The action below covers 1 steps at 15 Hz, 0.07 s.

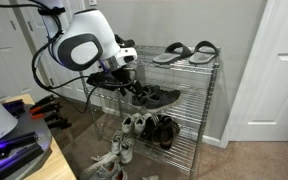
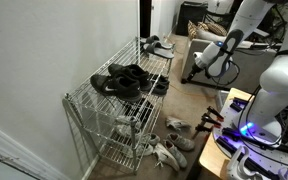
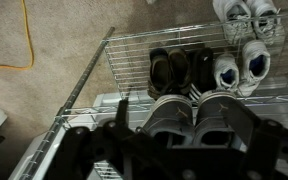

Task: Remove the grey pair of shoes from the top rack and put them on the second rack

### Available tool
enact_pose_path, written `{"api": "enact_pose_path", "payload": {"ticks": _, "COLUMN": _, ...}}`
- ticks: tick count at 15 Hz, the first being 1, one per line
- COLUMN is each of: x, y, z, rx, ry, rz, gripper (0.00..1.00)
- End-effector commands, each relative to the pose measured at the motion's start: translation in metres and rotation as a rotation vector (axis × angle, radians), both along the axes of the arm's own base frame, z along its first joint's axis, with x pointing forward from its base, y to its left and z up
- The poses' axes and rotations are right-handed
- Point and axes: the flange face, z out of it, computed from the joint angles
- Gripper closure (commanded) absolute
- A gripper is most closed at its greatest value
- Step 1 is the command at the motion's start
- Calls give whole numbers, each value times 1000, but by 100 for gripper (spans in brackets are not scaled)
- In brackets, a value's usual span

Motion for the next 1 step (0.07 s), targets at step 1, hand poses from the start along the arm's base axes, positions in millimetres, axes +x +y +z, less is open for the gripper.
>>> {"api": "enact_pose_path", "payload": {"ticks": 1, "x": 0, "y": 1, "z": -1, "rx": -1, "ry": 0, "rz": 0, "gripper": 0}}
